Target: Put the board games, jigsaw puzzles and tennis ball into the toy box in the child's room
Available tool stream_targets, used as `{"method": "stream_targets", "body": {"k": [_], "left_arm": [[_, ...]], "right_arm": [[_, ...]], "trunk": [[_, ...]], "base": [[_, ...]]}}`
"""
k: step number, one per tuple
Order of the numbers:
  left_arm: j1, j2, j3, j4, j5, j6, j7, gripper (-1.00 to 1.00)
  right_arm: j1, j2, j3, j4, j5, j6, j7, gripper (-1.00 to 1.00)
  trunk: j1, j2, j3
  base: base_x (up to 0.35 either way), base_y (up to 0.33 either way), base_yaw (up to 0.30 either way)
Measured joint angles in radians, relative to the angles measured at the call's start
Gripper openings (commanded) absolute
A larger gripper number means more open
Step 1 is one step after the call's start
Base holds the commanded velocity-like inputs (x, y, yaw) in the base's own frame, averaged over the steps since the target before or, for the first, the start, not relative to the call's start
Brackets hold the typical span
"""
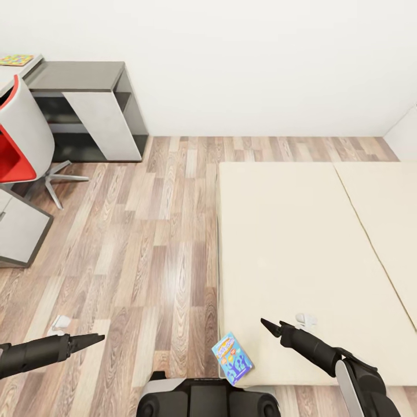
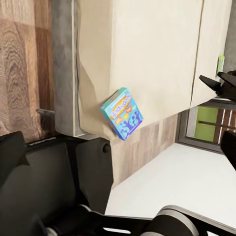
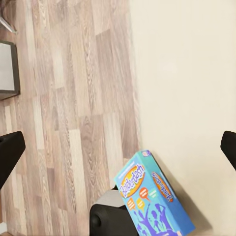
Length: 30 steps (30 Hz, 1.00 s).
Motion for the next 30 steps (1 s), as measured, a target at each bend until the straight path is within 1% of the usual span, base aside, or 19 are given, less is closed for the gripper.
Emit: {"method": "stream_targets", "body": {"k": [5, 12, 20, 30], "left_arm": [[0.0, 0.0, 0.0, 0.0, 0.0, 0.0, 0.029, 1.0], [0.0, -0.001, -0.001, 0.0, 0.002, 0.0, 0.09, 1.0], [0.0, -0.001, -0.001, 0.001, 0.002, 0.001, 0.121, 1.0], [0.0, -0.001, -0.002, 0.009, 0.001, 0.002, 0.142, 1.0]], "right_arm": [[0.0, 0.0, 0.0, 0.0, 0.0, 0.0, 0.0, 1.0], [0.0, 0.0, 0.0, 0.0, 0.0, 0.0, 0.0, 1.0], [0.0, 0.0, 0.0, 0.0, 0.001, 0.0, 0.0, 1.0], [0.0, 0.0, 0.0, 0.001, 0.0, 0.0, 0.0, 1.0]], "trunk": [[0.0, 0.0, 0.008], [0.0, 0.0, 0.02], [0.0, 0.0, 0.033], [0.0, 0.0, 0.049]], "base": [[0.0, 0.0, 0.0], [0.0, 0.0, 0.0], [0.0, 0.0, 0.0], [0.0, 0.0, 0.0]]}}
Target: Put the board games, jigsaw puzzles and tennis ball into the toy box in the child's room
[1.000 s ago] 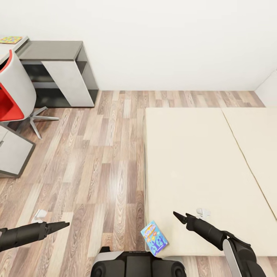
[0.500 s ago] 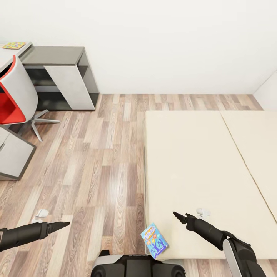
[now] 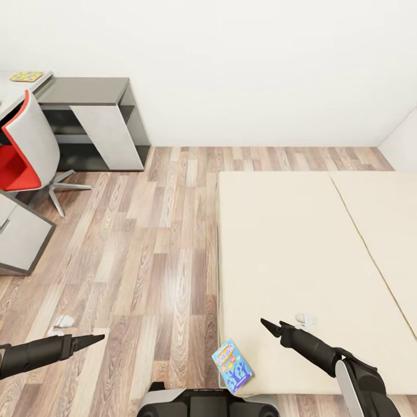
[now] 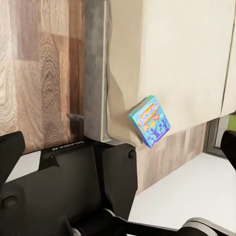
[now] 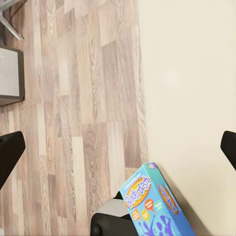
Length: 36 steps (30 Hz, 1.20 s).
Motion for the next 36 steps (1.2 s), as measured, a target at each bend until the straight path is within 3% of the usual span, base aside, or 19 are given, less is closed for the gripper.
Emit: {"method": "stream_targets", "body": {"k": [17, 30, 36], "left_arm": [[-0.001, -0.006, -0.001, 0.004, 0.0, 0.008, 0.124, 1.0], [-0.002, -0.037, -0.002, 0.004, 0.0, 0.01, 0.266, 1.0], [-0.002, -0.043, -0.002, 0.004, 0.0, 0.011, 0.294, 1.0]], "right_arm": [[0.0, 0.001, 0.001, 0.005, 0.001, 0.0, -0.001, 1.0], [0.0, 0.002, 0.002, 0.018, 0.001, -0.001, -0.007, 1.0], [0.0, 0.002, 0.002, 0.02, 0.001, -0.001, -0.009, 1.0]], "trunk": [[0.0, 0.0, 0.028], [0.0, 0.0, 0.049], [0.0, 0.0, 0.059]], "base": [[0.0, 0.0, 0.0], [0.0, 0.0, 0.0], [0.0, 0.0, 0.0]]}}
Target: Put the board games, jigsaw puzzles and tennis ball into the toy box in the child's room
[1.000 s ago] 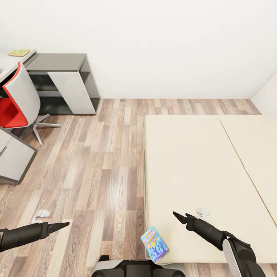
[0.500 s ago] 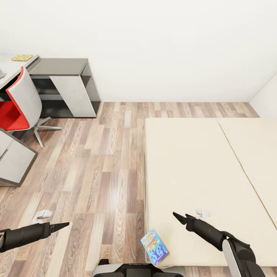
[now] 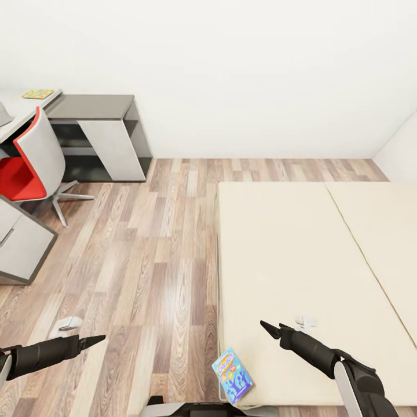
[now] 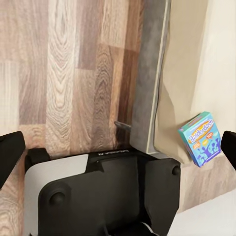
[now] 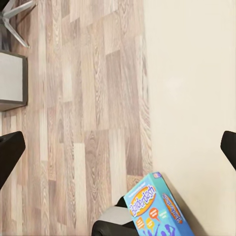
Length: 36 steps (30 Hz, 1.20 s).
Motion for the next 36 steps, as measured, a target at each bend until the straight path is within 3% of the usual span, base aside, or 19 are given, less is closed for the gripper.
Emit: {"method": "stream_targets", "body": {"k": [10, 23, 36], "left_arm": [[0.0, -0.004, 0.0, 0.003, 0.0, -0.001, 0.026, 1.0], [-0.006, -0.029, -0.023, 0.023, 0.0, 0.0, 0.182, 1.0], [-0.009, -0.043, -0.041, 0.025, 0.0, 0.0, 0.264, 1.0]], "right_arm": [[0.0, 0.0, 0.001, 0.007, 0.0, 0.0, -0.001, 1.0], [0.0, 0.0, 0.001, 0.028, 0.002, 0.0, -0.001, 1.0], [0.0, 0.0, 0.0, 0.04, 0.002, -0.001, -0.017, 1.0]], "trunk": [[0.0, 0.0, 0.016], [0.0, 0.0, 0.038], [0.0, 0.0, 0.059]], "base": [[0.0, 0.0, 0.0], [0.0, 0.0, 0.0], [0.0, 0.0, 0.0]]}}
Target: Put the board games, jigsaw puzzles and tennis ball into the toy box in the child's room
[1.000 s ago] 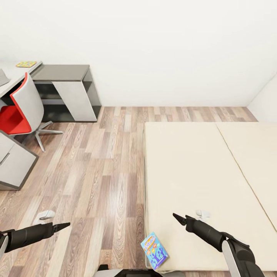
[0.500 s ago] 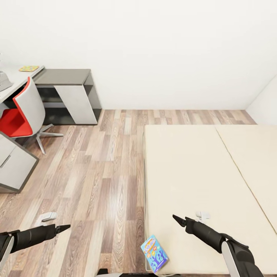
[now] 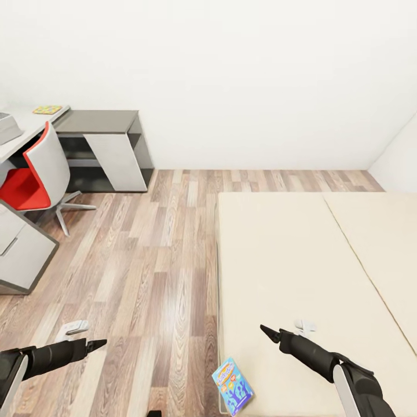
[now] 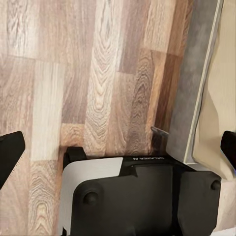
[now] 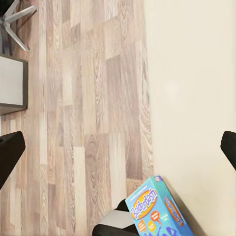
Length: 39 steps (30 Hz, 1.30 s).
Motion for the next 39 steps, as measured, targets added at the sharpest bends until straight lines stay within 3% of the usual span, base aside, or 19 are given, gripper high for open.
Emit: {"method": "stream_targets", "body": {"k": [14, 24, 39], "left_arm": [[-0.002, -0.037, -0.003, 0.002, -0.001, -0.001, 0.118, 1.0], [-0.002, -0.045, -0.032, 0.003, 0.001, -0.001, 0.215, 1.0], [-0.004, -0.07, -0.039, 0.005, 0.002, -0.002, 0.307, 1.0]], "right_arm": [[0.0, 0.0, 0.0, 0.002, -0.001, -0.001, -0.013, 1.0], [0.0, 0.0, 0.0, 0.002, -0.001, 0.0, -0.014, 1.0], [0.0, 0.0, 0.0, 0.002, -0.001, 0.0, -0.014, 1.0]], "trunk": [[0.0, 0.0, 0.023], [0.0, 0.0, 0.04], [0.0, 0.0, 0.064]], "base": [[0.0, 0.0, 0.0], [0.0, 0.0, 0.0], [0.0, 0.0, 0.0]]}}
